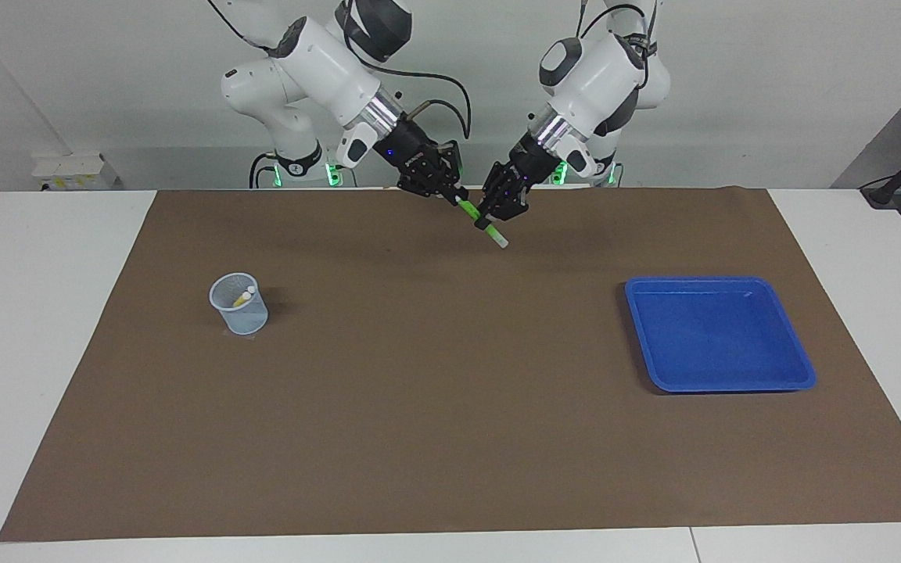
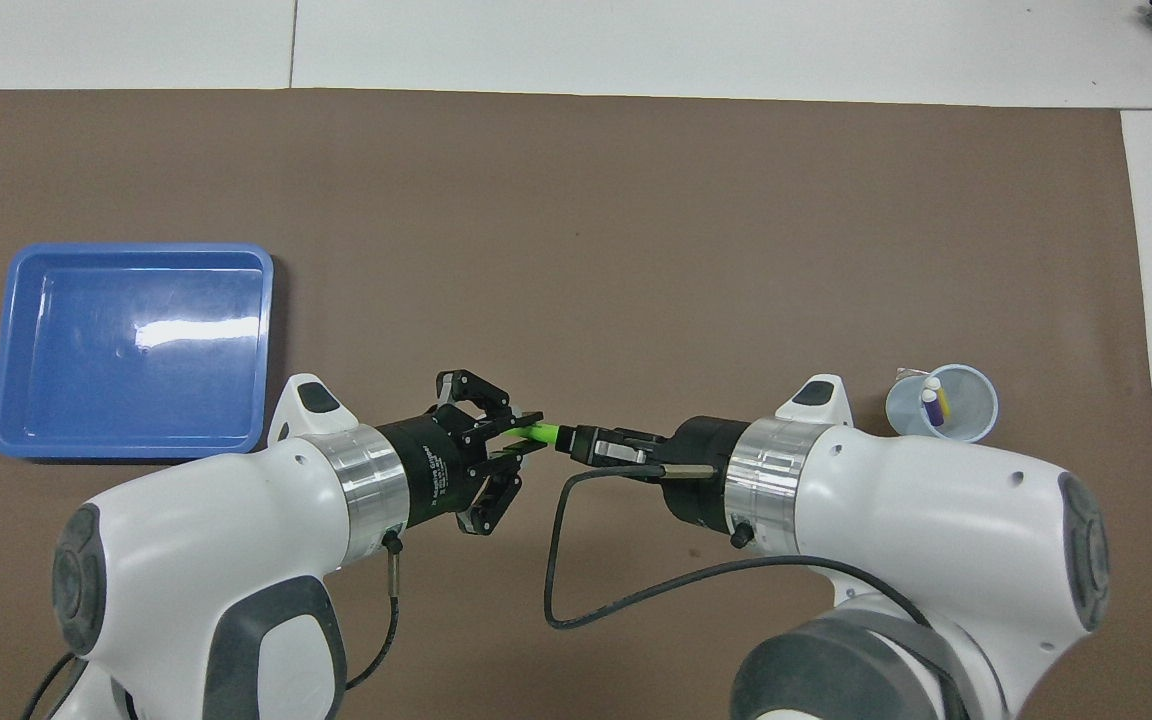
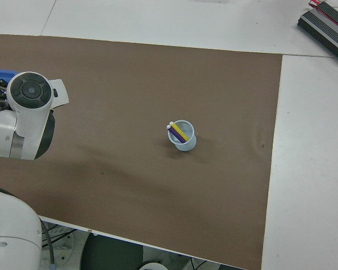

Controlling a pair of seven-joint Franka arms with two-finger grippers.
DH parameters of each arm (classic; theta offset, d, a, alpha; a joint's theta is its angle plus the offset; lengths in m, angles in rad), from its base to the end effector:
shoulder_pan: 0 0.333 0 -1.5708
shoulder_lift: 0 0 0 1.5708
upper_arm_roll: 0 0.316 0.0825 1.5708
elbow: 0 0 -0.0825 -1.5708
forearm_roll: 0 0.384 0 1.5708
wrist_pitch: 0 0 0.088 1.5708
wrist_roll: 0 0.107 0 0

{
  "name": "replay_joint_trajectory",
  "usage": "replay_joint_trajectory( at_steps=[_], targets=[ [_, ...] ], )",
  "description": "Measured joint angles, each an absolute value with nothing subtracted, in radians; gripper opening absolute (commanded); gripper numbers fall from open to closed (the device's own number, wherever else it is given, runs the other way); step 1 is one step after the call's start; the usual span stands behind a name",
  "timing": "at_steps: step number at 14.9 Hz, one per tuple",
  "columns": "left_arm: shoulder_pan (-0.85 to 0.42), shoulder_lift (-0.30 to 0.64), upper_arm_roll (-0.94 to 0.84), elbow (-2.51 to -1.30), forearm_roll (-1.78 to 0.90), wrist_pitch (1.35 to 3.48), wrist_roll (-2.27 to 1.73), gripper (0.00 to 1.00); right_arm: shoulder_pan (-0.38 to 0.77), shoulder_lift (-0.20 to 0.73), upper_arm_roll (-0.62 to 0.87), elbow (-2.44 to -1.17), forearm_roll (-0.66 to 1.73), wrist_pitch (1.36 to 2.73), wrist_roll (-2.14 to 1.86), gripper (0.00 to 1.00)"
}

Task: Right arm passes pens to left for tray arrangement
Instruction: 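Close the left gripper on the green pen held by the right gripper, then carry the green pen to the tray while the right gripper returns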

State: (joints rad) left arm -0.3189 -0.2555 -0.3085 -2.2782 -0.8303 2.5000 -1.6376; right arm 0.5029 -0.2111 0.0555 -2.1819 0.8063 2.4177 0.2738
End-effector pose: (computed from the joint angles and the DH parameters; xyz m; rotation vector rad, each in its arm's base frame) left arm 0.4107 -0.3022 0.5036 1.7493 1.7330 -0.4046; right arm 0.4438 0.2834 0.5284 -2.3663 0.2533 -0.1569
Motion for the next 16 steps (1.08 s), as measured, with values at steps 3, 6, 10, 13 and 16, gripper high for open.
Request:
replay_joint_trajectory(
  at_steps=[3,6,10,13,16],
  targets=[
    [-0.321,-0.260,-0.308,-2.282,-0.823,2.500,-1.637,0.00,0.504,-0.211,0.055,-2.181,0.806,2.416,0.268,0.00],
    [-0.321,-0.262,-0.308,-2.283,-0.820,2.500,-1.635,0.00,0.504,-0.211,0.056,-2.181,0.806,2.415,0.268,0.00],
    [-0.321,-0.265,-0.308,-2.284,-0.815,2.496,-1.635,0.00,0.504,-0.211,0.056,-2.179,0.806,2.410,0.267,0.00],
    [-0.321,-0.269,-0.306,-2.284,-0.812,2.481,-1.635,0.00,0.504,-0.211,0.055,-2.177,0.806,2.397,0.267,1.00],
    [-0.322,-0.280,-0.308,-2.284,-0.812,2.469,-1.635,0.00,0.504,-0.211,0.055,-2.177,0.806,2.395,0.267,1.00]
  ],
)
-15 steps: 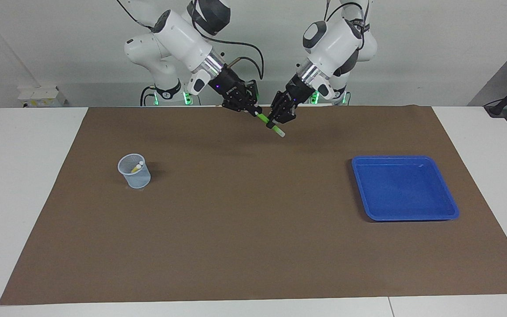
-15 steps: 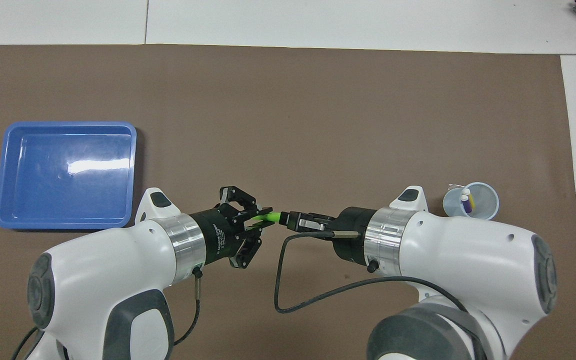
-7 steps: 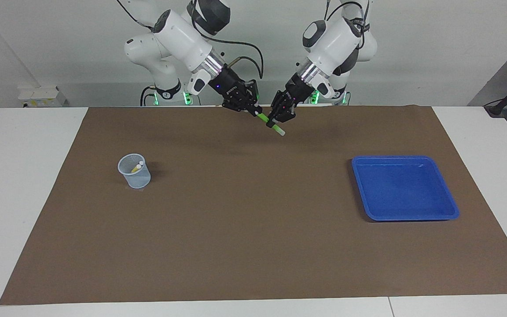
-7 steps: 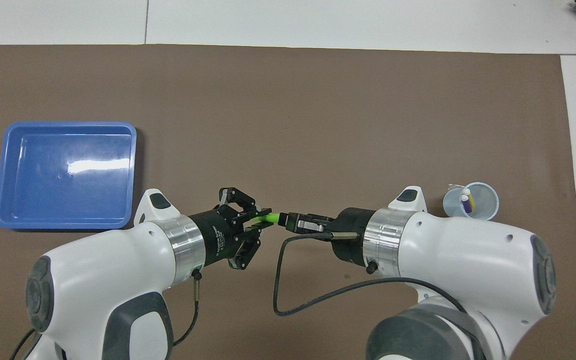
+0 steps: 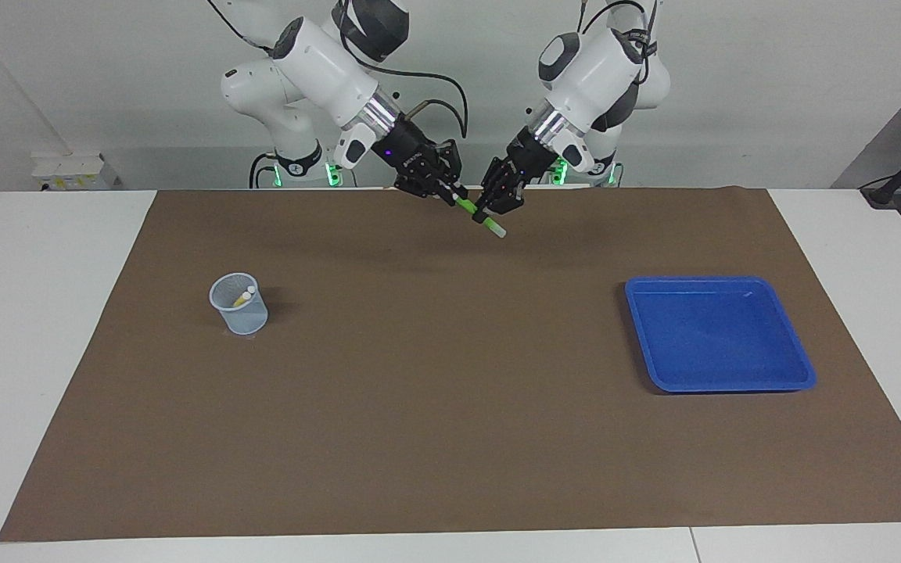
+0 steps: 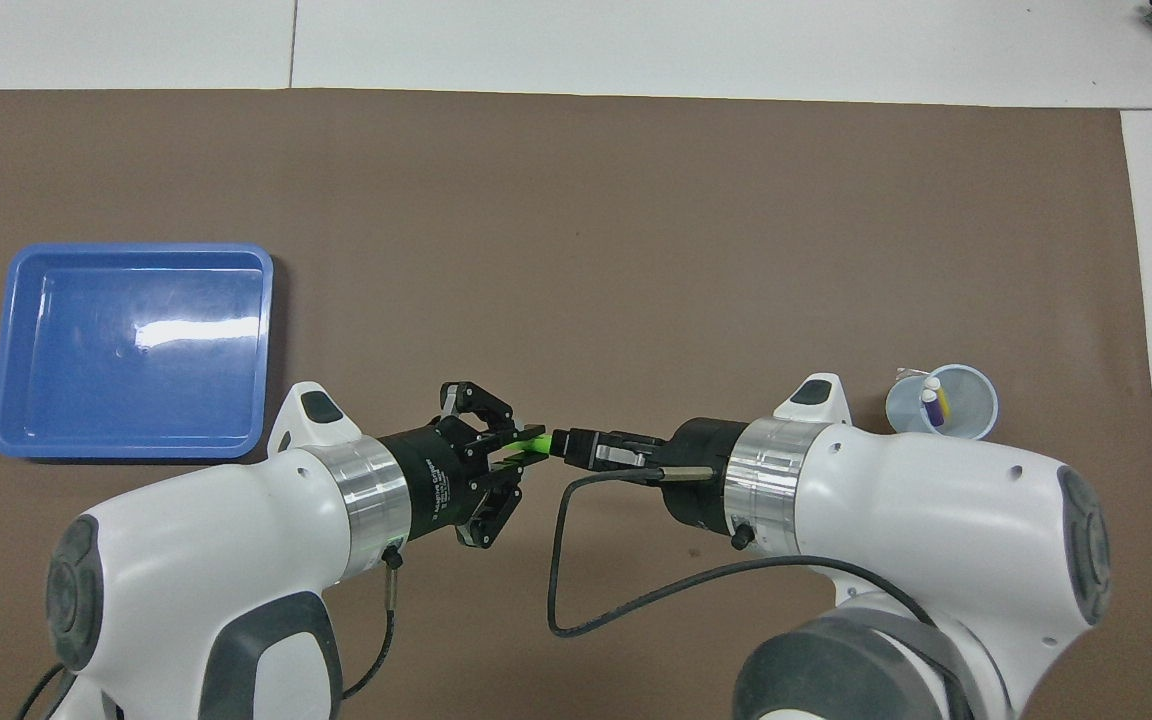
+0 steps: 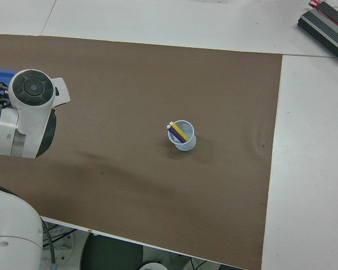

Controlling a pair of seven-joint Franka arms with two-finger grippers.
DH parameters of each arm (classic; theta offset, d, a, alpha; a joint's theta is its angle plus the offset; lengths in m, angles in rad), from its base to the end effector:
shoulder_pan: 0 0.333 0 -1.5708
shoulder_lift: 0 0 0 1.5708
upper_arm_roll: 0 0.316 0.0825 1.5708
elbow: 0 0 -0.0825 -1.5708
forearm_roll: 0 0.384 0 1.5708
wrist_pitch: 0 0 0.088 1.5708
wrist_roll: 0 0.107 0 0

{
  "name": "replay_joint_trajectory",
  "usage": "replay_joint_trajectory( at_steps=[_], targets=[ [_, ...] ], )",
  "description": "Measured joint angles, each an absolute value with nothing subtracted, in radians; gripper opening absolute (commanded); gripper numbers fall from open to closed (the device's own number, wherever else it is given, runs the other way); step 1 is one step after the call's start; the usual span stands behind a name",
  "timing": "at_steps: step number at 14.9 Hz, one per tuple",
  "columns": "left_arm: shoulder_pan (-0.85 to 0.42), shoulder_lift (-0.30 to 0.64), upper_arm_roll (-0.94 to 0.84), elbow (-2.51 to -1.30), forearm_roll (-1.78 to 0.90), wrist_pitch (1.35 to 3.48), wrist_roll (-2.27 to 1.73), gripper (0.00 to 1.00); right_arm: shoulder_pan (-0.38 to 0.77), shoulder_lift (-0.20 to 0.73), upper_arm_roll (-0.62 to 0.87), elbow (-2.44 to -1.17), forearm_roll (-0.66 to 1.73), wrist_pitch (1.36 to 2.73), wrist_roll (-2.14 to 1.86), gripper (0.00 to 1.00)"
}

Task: Right arm passes pens to left for tray arrangement
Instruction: 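Carry the green pen to the tray while the right gripper returns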

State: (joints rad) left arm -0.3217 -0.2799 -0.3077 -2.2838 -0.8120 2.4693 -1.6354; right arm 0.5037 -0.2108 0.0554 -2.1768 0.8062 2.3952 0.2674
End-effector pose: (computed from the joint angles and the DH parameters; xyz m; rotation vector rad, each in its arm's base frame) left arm 0.4029 -0.3027 0.5097 1.7867 1.7124 -0.4012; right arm 0.4422 0.2855 0.5289 -2.3707 0.2333 -0.1377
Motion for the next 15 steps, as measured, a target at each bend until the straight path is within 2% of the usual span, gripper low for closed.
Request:
replay_joint_trajectory(
  at_steps=[3,7,11,15],
  targets=[
    [-0.322,-0.283,-0.307,-2.284,-0.803,2.465,-1.627,0.00,0.480,-0.209,0.054,-2.177,0.753,2.386,0.221,1.00],
    [-0.304,-0.286,-0.296,-2.280,-0.709,2.350,-1.458,0.00,0.348,-0.209,0.052,-2.172,0.640,2.238,0.004,1.00],
    [-0.192,-0.297,-0.286,-2.246,-0.560,2.087,-1.038,0.00,0.221,-0.209,0.047,-2.171,0.457,2.099,-0.300,1.00],
    [-0.069,-0.305,-0.279,-2.223,-0.406,1.905,-0.597,0.00,0.158,-0.205,0.046,-2.176,0.270,2.078,-0.671,1.00]
  ],
)
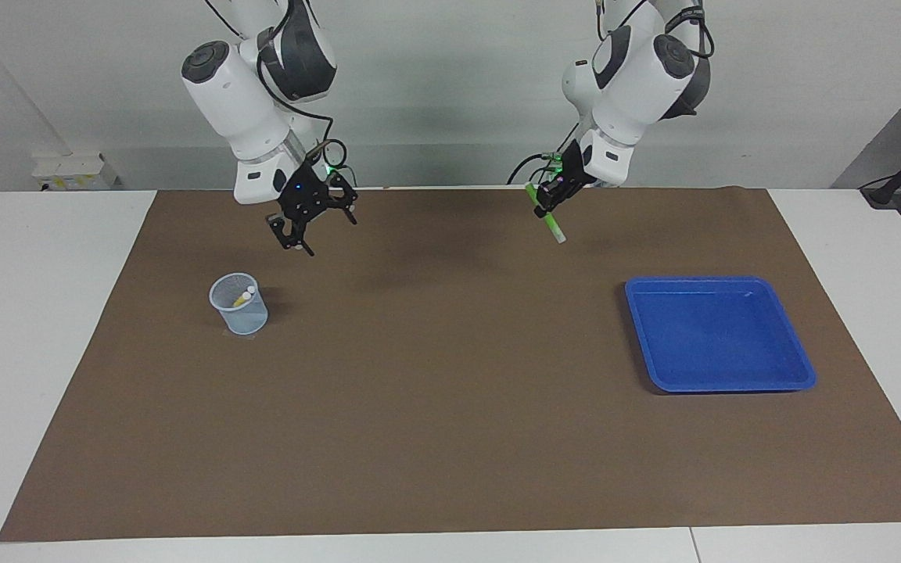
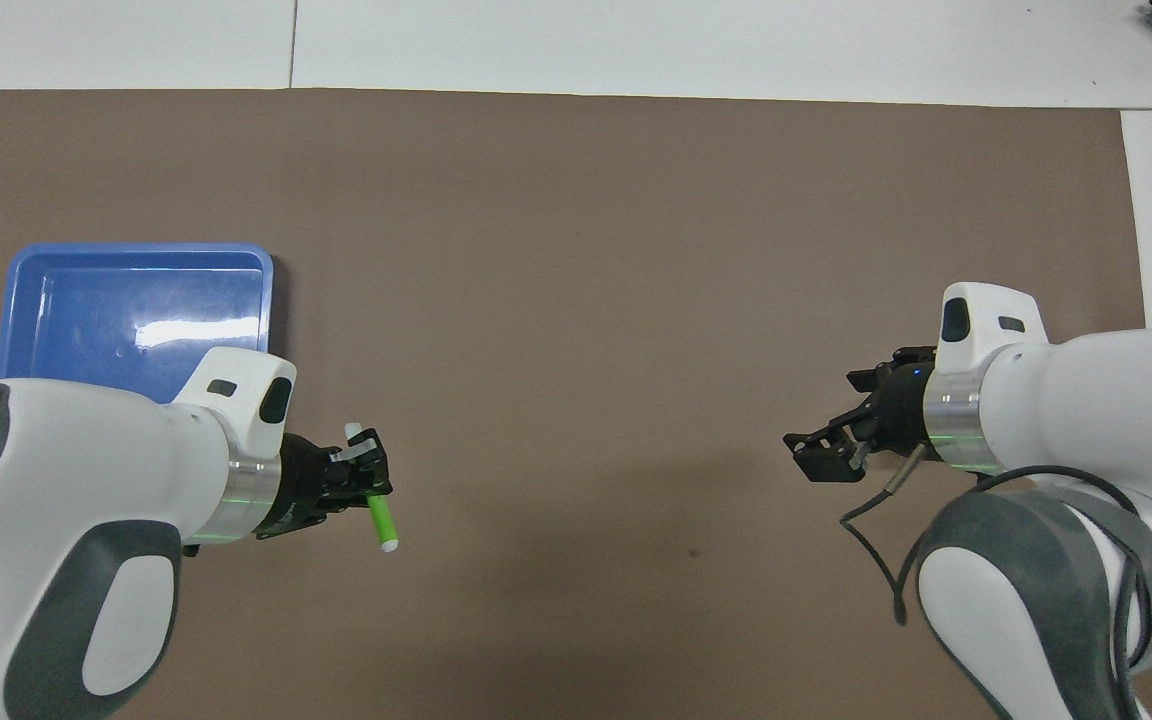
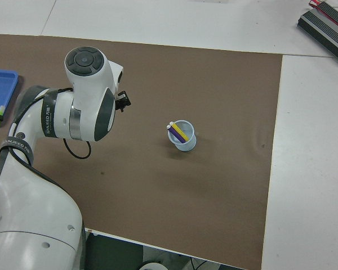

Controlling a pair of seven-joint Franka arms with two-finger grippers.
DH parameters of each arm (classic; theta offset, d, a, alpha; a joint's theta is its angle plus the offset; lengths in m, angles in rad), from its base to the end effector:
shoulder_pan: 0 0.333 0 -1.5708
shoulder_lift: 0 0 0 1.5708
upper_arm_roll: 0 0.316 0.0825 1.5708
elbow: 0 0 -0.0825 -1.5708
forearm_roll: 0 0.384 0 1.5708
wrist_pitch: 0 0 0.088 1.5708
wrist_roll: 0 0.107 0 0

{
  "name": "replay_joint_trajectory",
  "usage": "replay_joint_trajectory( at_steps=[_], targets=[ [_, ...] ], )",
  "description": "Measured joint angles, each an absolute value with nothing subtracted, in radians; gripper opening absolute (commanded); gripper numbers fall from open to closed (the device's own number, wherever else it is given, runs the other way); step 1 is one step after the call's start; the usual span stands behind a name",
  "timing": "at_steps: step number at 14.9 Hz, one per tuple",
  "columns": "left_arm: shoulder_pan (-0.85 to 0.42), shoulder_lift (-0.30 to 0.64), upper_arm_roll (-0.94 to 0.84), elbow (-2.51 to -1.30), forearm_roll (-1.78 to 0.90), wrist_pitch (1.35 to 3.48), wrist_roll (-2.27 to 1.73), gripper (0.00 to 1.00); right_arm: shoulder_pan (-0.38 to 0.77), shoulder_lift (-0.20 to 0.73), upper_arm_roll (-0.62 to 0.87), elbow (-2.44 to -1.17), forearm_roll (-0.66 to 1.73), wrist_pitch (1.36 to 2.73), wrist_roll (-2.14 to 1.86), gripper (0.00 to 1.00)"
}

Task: Right arm passes pens to left for tray arrangement
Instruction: 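Carry the green pen to the tray while the right gripper returns, then lower the green pen into the blue tray and open the left gripper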

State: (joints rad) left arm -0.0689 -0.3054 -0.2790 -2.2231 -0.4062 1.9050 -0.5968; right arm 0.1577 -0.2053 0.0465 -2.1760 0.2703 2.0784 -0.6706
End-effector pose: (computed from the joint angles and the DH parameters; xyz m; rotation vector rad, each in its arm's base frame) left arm 0.4236 -0.1924 0.4956 2.8169 0.5719 -0.2176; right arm 0.4885 0.1160 0.4902 -2.7239 -1.0803 -0.2334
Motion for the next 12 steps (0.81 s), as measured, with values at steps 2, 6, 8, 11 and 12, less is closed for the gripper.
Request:
replay_joint_trajectory(
  at_steps=[2,6,8,11,12],
  targets=[
    [-0.012,-0.306,-0.277,-2.221,-0.322,1.869,-0.404,0.00,0.136,-0.187,0.047,-2.179,0.200,2.078,-0.866,0.95],
    [0.103,-0.303,-0.276,-2.222,-0.167,1.844,-0.085,0.00,0.082,-0.129,0.047,-2.180,0.112,2.088,-1.378,0.95],
    [0.132,-0.282,-0.275,-2.223,-0.101,1.854,-0.017,0.00,0.042,-0.120,0.047,-2.180,0.084,2.088,-1.622,0.90],
    [0.166,-0.216,-0.276,-2.225,-0.039,1.923,0.014,0.00,0.004,-0.113,0.046,-2.182,0.003,2.088,-1.867,0.82],
    [0.180,-0.187,-0.276,-2.226,-0.023,1.956,0.018,0.00,-0.001,-0.100,0.046,-2.182,-0.027,2.090,-1.923,0.76]
  ],
)
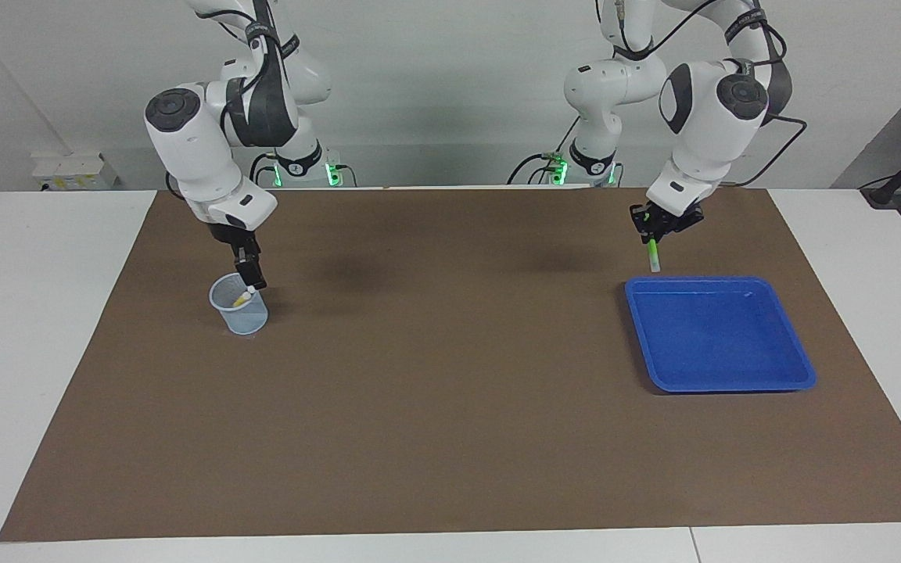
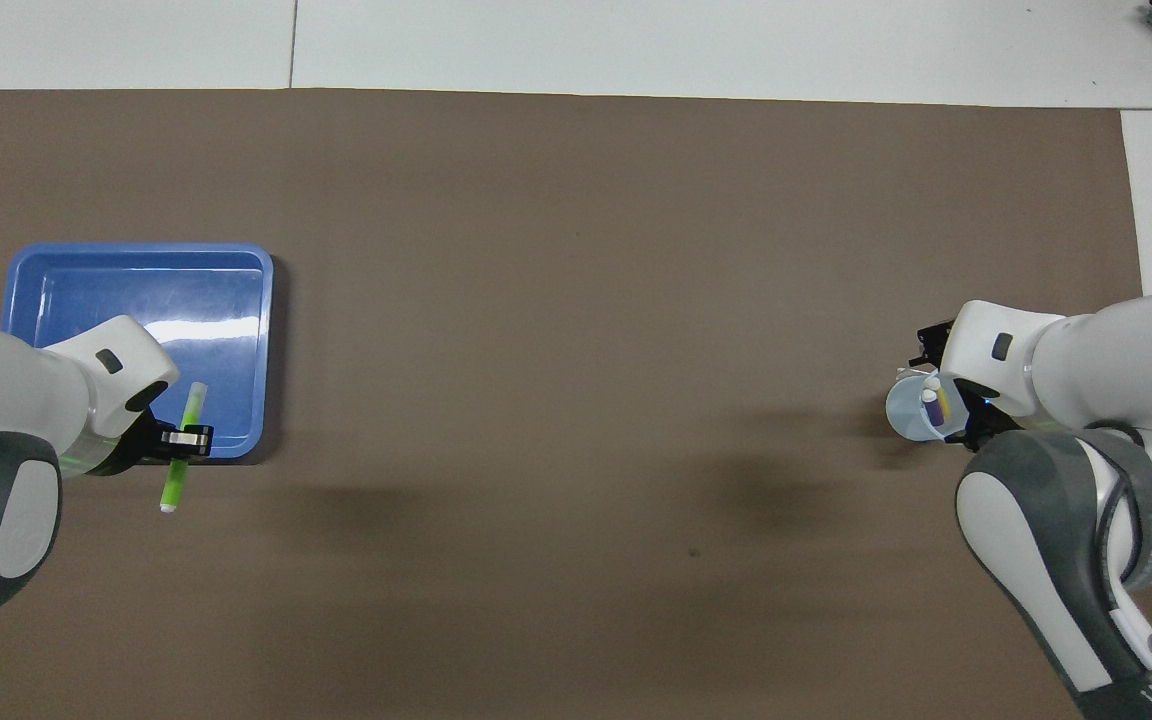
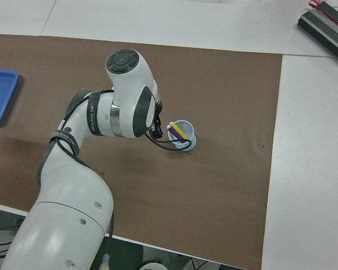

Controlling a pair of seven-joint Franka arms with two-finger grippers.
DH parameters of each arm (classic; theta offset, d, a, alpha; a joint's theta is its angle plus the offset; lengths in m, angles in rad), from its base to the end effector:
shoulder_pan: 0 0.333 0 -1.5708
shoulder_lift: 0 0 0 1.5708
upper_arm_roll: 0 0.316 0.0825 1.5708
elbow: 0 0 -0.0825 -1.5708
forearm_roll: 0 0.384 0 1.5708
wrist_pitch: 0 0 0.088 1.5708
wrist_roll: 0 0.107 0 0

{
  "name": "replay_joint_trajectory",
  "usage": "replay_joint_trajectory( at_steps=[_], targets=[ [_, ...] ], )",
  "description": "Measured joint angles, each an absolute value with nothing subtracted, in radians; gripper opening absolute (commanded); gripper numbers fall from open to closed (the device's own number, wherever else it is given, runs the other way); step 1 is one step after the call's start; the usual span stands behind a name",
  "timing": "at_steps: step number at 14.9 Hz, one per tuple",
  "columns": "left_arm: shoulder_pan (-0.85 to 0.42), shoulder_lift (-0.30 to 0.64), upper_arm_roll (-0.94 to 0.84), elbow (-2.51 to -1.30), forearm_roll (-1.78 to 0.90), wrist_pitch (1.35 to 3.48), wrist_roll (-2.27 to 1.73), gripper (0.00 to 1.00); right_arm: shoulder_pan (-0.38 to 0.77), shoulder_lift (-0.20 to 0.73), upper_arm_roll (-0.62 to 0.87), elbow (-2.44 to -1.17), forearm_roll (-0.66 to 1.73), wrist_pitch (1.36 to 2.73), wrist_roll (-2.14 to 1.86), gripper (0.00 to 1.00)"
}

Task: Right arm passes pens to left for tray arrangement
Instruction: 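Lower the green pen into the blue tray and open the left gripper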

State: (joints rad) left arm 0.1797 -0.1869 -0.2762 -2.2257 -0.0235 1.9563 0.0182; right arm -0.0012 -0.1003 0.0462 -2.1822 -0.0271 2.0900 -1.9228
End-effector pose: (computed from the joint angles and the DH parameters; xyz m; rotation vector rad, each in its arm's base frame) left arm 0.4792 -0.0513 0.4418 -3.1023 0.1522 0.1368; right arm 0.5141 0.0222 0.4335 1.7098 2.6079 -0.0282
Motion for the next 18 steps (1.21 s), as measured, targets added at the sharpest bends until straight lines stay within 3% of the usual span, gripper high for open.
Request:
replay_joint_trajectory(
  at_steps=[6,11,14,17,18],
  targets=[
    [0.254,-0.027,-0.276,-2.223,0.019,2.138,0.032,0.00,-0.031,-0.012,0.048,-2.183,-0.055,2.170,-2.125,0.65],
    [0.257,0.065,-0.278,-2.170,0.023,2.195,0.032,0.00,-0.033,-0.001,0.048,-2.183,-0.056,2.176,-2.151,0.59],
    [0.257,0.112,-0.278,-2.163,0.027,2.245,0.032,0.00,-0.035,-0.001,0.048,-2.183,-0.057,2.176,-2.151,0.47],
    [0.257,0.163,-0.279,-2.163,0.037,2.297,0.030,0.00,-0.041,-0.001,0.048,-2.183,-0.057,2.176,-2.153,0.41],
    [0.257,0.180,-0.279,-2.163,0.054,2.312,0.025,0.00,-0.044,-0.001,0.048,-2.183,-0.057,2.176,-2.156,0.34]
  ],
)
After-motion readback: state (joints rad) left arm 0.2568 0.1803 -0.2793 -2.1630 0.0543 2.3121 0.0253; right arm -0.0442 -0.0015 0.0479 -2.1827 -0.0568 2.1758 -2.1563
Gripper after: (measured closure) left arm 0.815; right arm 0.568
